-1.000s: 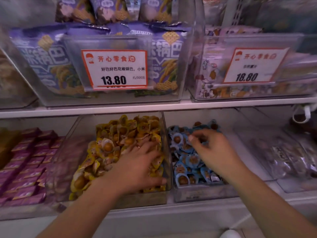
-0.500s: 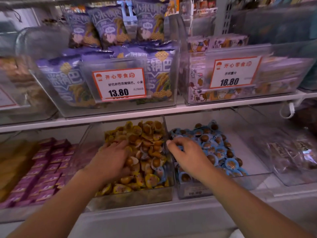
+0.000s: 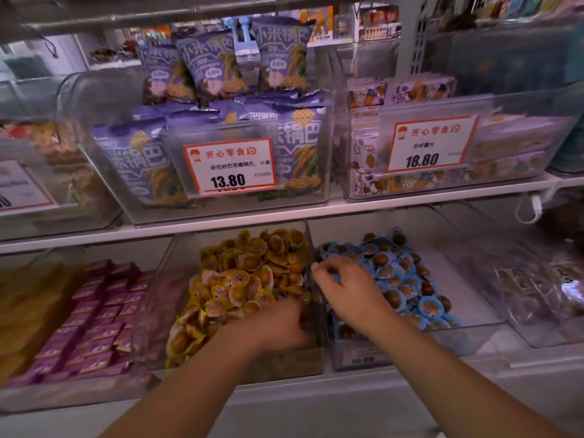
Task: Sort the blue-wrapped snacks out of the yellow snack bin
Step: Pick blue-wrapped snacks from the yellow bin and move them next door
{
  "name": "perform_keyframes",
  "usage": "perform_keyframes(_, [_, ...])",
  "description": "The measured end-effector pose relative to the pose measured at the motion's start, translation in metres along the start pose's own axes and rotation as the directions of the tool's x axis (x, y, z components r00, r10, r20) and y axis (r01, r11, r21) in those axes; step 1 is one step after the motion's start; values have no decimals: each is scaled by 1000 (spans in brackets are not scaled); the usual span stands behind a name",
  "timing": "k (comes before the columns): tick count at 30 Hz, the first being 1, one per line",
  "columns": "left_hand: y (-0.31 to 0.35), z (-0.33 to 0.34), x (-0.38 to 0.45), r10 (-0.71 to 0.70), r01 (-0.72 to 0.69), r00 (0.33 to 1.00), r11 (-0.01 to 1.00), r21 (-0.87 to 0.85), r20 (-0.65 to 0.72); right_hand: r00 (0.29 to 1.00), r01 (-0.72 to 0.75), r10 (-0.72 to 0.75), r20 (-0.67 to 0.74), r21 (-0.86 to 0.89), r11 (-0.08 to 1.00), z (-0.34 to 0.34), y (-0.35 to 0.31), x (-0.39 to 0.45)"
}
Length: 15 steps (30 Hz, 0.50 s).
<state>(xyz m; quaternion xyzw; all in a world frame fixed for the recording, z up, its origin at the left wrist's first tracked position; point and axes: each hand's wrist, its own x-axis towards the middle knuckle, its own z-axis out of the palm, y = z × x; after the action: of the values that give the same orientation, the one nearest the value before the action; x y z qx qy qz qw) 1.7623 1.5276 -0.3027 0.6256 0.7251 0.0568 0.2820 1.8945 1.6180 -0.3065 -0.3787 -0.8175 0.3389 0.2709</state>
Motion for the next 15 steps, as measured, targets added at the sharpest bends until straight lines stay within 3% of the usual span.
perform_keyframes(2, [-10, 2, 7, -46, 48, 998, 998, 36, -44, 1000, 11, -11, -1, 5, 1000, 0, 2, 0])
perform_keyframes(6, [-27, 2, 12, -79, 105, 991, 958, 268, -106, 1000, 19, -19, -9, 27, 999, -4, 5, -1])
perform_keyframes(10, [-34, 1, 12, 9, 19, 997, 936, 351, -76, 1000, 16, -16, 12, 34, 999, -4, 6, -1])
perform_keyframes(15, [-14, 3, 21, -9, 4, 1000, 953, 302, 16, 1000, 16, -16, 12, 32, 999, -2, 5, 1])
